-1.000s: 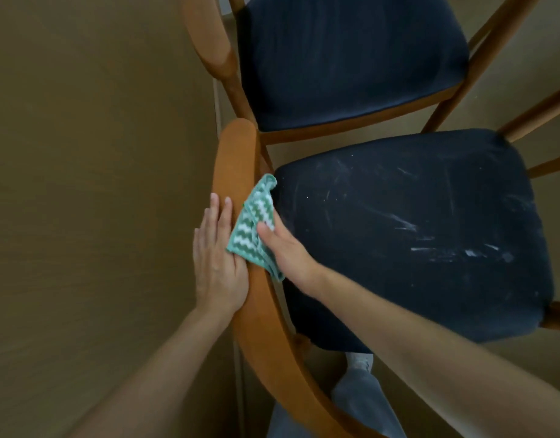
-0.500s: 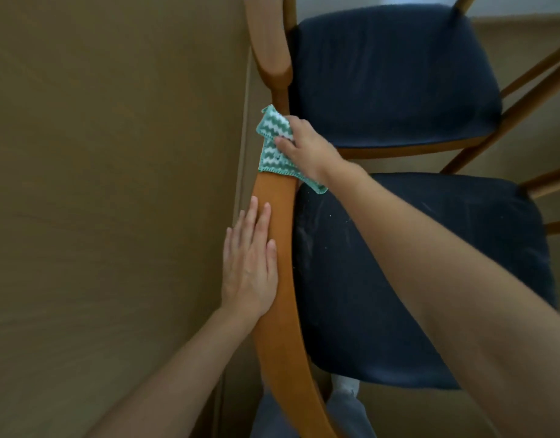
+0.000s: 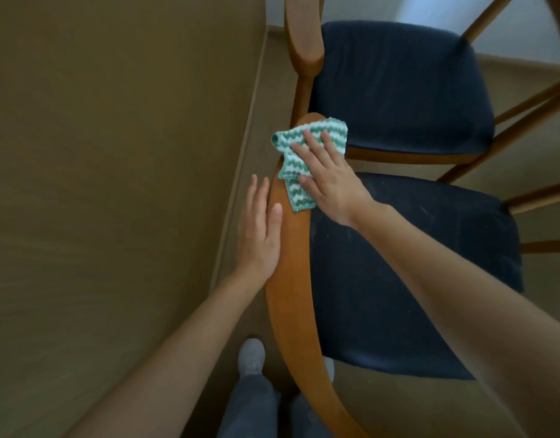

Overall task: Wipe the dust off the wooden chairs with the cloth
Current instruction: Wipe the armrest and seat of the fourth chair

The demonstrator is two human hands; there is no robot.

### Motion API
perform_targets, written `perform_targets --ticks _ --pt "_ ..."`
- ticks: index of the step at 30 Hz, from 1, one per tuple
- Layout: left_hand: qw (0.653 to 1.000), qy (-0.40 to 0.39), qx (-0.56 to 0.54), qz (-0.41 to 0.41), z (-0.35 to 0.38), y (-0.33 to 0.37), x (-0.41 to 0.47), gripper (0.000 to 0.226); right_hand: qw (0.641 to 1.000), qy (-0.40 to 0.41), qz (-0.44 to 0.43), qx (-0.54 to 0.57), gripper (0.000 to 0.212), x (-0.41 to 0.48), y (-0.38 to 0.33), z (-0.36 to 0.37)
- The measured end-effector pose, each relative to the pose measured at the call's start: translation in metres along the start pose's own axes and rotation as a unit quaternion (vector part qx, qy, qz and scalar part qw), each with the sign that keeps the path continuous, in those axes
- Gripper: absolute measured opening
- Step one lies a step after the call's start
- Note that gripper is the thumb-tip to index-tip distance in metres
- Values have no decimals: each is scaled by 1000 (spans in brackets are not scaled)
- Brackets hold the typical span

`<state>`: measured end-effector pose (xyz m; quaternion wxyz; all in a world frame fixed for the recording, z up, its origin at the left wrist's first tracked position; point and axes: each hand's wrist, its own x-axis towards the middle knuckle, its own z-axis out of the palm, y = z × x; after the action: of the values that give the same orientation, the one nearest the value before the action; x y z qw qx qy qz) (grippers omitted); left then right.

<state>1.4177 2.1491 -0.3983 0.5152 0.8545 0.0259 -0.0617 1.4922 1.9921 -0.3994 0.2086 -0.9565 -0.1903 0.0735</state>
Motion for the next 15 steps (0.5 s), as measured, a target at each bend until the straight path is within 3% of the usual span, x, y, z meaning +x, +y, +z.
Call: perform_targets --ticks 4,8,15 --pt "998 5 35 -42 -13 -20 -13 49 999 -1 -24 32 57 -52 -31 22" --pt "994 -5 57 -94 -24 -42 -36 48 998 -52 -26 32 55 -114 -62 39" --pt "994 -39 63 -79 -29 -40 -64 49 985 -118 -86 -92 70 -235 -100 48"
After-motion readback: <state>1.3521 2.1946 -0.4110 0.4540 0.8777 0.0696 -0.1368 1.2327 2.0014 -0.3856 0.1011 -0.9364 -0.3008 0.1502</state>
